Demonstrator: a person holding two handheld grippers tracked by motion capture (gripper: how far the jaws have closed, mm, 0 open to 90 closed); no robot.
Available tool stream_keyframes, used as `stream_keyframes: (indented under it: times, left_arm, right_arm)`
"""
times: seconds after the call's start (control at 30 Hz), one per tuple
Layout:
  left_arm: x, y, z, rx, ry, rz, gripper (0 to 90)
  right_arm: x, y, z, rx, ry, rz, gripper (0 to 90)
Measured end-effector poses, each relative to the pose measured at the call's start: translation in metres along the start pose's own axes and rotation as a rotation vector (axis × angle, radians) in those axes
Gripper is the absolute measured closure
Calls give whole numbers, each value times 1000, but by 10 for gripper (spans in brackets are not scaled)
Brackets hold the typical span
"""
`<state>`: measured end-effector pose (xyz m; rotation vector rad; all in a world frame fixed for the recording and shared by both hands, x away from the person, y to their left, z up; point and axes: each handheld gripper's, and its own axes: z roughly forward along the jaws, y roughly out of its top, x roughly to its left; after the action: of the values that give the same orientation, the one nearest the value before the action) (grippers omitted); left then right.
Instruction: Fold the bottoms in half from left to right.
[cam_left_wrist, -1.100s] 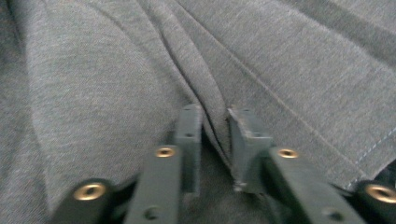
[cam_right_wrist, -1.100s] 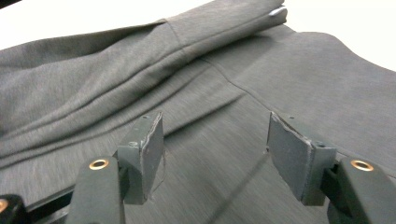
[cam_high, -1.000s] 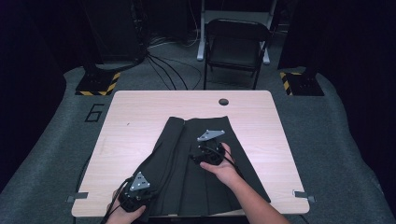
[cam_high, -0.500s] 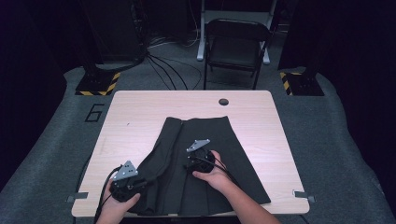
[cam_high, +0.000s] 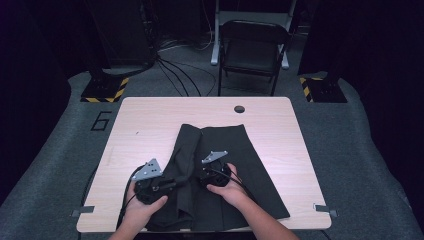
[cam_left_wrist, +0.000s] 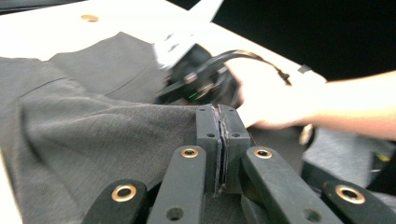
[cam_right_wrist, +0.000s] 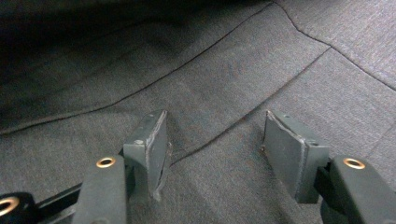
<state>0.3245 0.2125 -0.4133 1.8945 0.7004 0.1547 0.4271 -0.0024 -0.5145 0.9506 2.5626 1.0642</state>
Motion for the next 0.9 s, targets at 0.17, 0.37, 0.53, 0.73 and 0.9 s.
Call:
stream_keyframes:
  times: [0.17,0.37,0.53,0.73,0.9]
  left_arm:
    - [-13,0,29,30,-55,22,881]
    - [-18,-21,55,95,-82,29,880]
    - [-22,-30,69,117,-90,40,880]
    - [-27,-39,88,166,-99,45,879]
    - [-28,-48,93,216,-96,67,866]
  right_arm:
    - [-3,1,-2,10,20,24,393]
    - [-25,-1,-21,9,-20,67,423]
    - [-45,-1,-33,-16,-63,136,445]
    - [-59,13,-39,-80,-99,188,441]
    - [-57,29,-26,-95,-100,203,408]
